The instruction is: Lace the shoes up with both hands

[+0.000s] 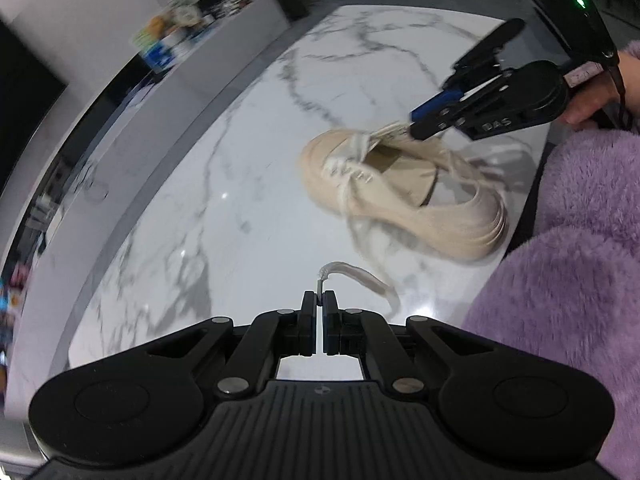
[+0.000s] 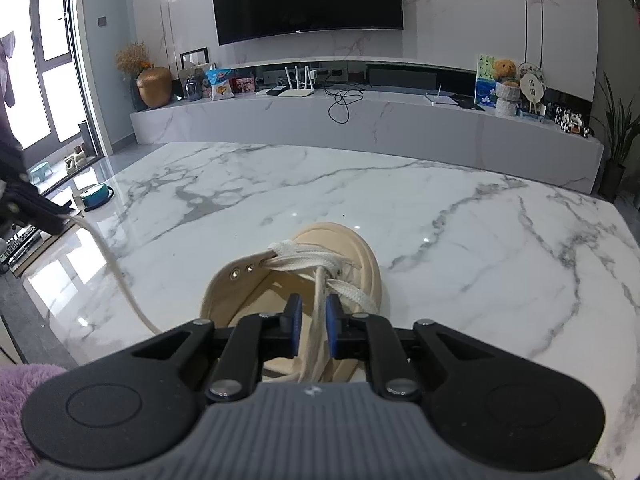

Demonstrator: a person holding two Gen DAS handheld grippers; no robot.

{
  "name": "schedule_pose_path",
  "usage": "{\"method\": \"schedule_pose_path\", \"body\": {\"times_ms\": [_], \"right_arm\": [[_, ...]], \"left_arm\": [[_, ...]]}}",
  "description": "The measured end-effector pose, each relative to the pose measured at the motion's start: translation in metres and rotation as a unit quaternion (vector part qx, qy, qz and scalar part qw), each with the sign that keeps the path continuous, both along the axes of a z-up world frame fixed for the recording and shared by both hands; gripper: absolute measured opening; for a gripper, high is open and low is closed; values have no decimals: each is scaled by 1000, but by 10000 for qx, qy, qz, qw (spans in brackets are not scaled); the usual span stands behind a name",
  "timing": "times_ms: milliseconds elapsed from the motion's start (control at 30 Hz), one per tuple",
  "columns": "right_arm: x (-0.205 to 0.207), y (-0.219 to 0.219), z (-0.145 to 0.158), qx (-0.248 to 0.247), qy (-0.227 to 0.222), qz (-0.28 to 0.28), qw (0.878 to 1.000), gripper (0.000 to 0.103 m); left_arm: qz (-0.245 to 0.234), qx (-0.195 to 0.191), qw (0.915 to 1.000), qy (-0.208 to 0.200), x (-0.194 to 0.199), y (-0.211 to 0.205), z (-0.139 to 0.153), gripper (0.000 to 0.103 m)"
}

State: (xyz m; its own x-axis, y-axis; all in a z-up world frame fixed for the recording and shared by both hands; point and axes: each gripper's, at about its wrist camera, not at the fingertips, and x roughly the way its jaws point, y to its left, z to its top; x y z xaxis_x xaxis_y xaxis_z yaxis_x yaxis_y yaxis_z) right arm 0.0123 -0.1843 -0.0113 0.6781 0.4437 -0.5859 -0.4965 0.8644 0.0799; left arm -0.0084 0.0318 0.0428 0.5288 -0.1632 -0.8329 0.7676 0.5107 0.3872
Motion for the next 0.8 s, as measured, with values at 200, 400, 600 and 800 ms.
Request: {"method": "schedule_pose_path", "body": {"times_ms": [200, 400, 600, 800], "right_arm": [[4, 1, -3, 33, 103, -17, 9999, 15], [6, -1, -5, 113, 164, -39, 9998, 15], [6, -3, -5, 177, 172, -20, 9997, 15], [7, -5, -7, 263, 209, 5, 9994, 15]], "left_arm": [[-676, -26, 9977, -96, 9, -43, -15, 1], [-814, -291, 9962, -125, 26, -77, -29, 1], [-708, -492, 9963, -59, 37, -87, -38, 1], [-420, -615, 9972, -87, 37, -81, -41, 23]]}}
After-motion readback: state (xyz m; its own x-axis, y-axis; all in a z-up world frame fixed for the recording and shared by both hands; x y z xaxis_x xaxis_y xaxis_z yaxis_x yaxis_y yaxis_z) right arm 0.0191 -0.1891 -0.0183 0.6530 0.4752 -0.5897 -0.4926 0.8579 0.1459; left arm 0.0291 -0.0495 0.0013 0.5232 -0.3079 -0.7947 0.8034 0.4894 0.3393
